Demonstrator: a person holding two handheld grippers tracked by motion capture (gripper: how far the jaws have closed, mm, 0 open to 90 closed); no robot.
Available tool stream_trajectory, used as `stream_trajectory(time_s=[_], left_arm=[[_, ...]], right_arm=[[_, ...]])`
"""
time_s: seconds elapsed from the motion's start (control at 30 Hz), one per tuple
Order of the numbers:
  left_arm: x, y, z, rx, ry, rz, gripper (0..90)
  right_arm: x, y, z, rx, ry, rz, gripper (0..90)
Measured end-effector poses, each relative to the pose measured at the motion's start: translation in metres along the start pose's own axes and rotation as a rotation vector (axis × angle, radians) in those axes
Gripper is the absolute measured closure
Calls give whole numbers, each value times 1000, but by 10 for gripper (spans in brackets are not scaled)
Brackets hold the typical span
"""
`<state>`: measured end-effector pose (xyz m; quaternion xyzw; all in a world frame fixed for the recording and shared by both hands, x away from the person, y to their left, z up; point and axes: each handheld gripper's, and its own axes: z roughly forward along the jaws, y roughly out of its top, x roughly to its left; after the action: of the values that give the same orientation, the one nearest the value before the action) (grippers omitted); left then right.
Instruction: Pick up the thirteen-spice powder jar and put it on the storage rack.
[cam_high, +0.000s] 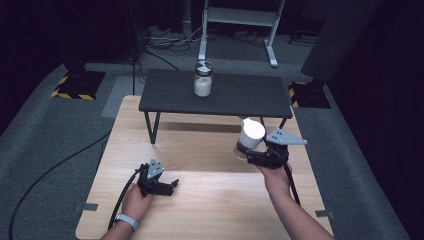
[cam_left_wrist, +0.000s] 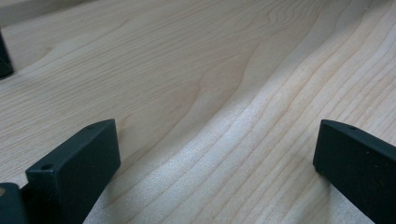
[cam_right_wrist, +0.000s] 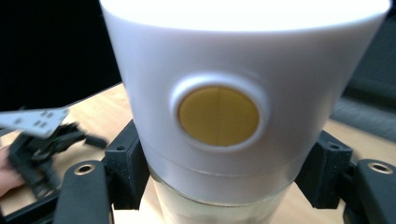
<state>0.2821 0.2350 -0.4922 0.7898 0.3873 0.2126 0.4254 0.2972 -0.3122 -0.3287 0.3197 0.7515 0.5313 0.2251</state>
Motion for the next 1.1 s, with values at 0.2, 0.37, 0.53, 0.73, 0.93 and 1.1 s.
stream_trajectory(time_s=[0.2,0.37,0.53,0.73,0.93,1.1], left_arm=[[0,0,0,0,0,0,5],[0,0,0,0,-1,0,5],[0,0,0,1,0,0,6],[0,0,0,-3,-2,-3,5],[0,0,0,-2,-2,-3,5],[0,0,0,0,-2,-3,6]], right_arm=[[-7,34,10,-2,-36,-11,300],[-12,62,15,-11,-61,-30,299],[-18,87,24,-20,-92,-46,300],[-24,111,45,-28,-153,-56,299],[-33,125,69,-34,-200,-42,299],[-40,129,91,-12,-240,-38,299]])
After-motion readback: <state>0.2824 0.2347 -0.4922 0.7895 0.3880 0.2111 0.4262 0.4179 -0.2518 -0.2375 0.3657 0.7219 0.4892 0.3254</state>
